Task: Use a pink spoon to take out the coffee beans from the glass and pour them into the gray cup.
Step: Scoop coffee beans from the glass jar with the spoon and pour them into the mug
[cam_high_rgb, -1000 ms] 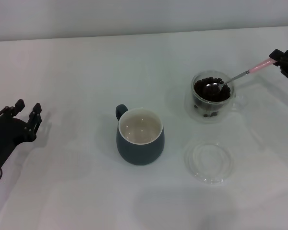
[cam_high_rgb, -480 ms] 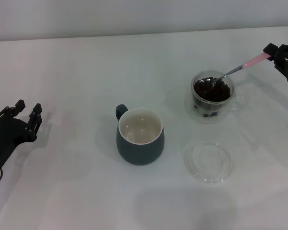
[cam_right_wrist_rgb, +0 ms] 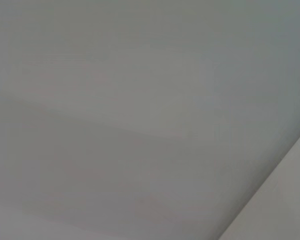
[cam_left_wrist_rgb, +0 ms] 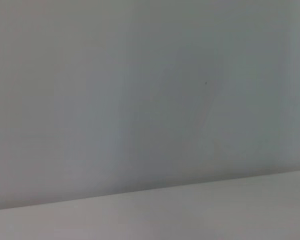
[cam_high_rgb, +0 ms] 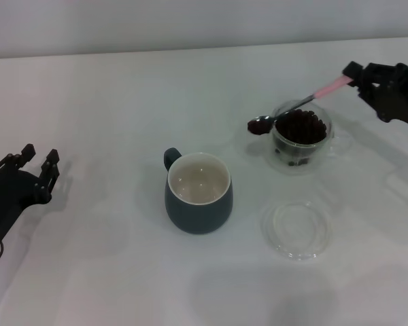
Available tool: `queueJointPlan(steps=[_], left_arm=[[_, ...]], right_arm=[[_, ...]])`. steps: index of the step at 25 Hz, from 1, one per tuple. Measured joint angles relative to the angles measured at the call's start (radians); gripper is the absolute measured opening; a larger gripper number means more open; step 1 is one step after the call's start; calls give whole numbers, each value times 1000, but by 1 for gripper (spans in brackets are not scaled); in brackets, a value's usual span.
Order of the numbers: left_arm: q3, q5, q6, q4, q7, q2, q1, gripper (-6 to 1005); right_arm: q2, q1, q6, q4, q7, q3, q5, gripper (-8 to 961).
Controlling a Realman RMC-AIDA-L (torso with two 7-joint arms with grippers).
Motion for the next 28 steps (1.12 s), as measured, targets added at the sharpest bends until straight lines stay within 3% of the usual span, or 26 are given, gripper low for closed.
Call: queueJointPlan(steps=[12, 28], left_arm=[[4, 0, 0, 0, 0, 0, 5, 412], [4, 0, 0, 0, 0, 0, 5, 413]], right_arm=[[26, 39, 6, 11, -2, -58, 4, 145], [33, 94, 31, 89, -56, -92, 3, 148]])
